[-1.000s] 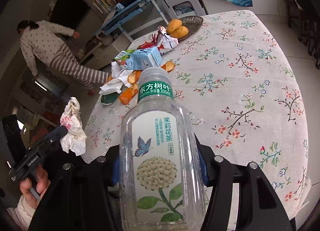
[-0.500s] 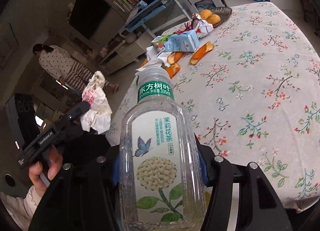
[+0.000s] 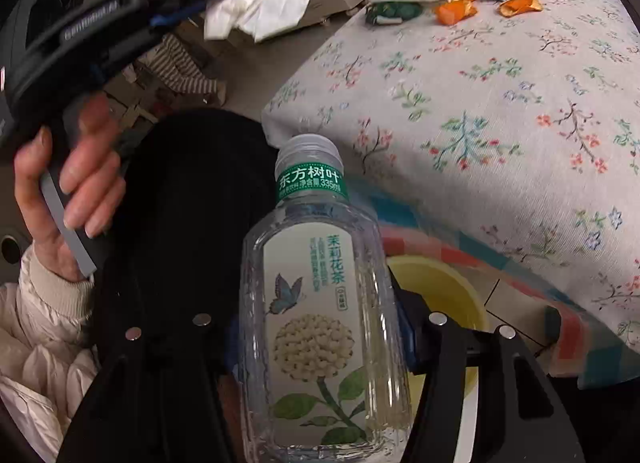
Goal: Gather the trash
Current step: 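Carry the bottle and tissue over the yellow bucket and open both tools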
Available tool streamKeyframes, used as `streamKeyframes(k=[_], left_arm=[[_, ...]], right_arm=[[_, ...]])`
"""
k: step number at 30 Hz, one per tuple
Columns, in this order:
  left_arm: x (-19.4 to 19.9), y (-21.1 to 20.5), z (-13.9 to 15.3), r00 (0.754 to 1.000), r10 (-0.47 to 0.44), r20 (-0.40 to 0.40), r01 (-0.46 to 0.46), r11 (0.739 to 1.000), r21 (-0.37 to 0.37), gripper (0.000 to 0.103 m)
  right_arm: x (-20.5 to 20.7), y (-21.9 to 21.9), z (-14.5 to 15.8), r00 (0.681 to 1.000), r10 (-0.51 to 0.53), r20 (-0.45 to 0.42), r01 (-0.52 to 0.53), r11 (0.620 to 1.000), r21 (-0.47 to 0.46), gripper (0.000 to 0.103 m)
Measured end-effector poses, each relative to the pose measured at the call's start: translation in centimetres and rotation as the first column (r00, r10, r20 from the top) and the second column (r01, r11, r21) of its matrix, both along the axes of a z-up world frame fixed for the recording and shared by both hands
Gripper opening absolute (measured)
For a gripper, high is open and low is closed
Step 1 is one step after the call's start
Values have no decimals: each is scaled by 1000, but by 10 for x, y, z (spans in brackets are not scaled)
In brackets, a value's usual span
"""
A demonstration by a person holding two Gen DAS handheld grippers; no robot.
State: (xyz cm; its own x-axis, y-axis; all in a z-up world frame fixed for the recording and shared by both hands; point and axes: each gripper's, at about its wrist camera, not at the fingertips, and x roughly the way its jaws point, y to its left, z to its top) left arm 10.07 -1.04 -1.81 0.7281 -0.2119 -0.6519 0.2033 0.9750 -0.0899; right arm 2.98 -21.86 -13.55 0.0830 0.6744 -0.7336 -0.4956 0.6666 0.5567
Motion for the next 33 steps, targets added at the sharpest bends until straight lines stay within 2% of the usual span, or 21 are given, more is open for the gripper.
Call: streamKeyframes(k=[4,12,16,20,23,27,30,33], left_arm=[[-7,-2,5,1000,-7,13,7,1000,-3,15],[-24,-2,15,999,-19,40,19,1000,-9,15],[-31,0,16,999,-21,42,22,1000,-13,15],[-39,0,15,999,-31,36,31,999,-10,15],[-48,-3,11,999,-49,20,49,999,-8,15],[-59,-12,-1,995,-97,-25,97,995,6,15],[-67,-21,-20,984,-149,-101,150,989,6,15],[-77,-34,-49,955,-212,-205,222,975,24,16]], right_arm=[[-15,13,-13,998,63,-17,-64,995,-72,57],[-22,20,-34,995,89,-47,-96,979,-181,59],[-17,17,-33,999,39,-27,-43,985,-169,65],[-18,-9,-16,995,-91,44,95,990,-107,69],[-16,-30,1,971,-214,104,218,976,-29,75],[-17,-59,19,918,-366,152,360,930,66,76],[-21,-79,25,870,-462,173,450,886,109,79],[-22,-95,26,832,-528,169,510,848,142,80]])
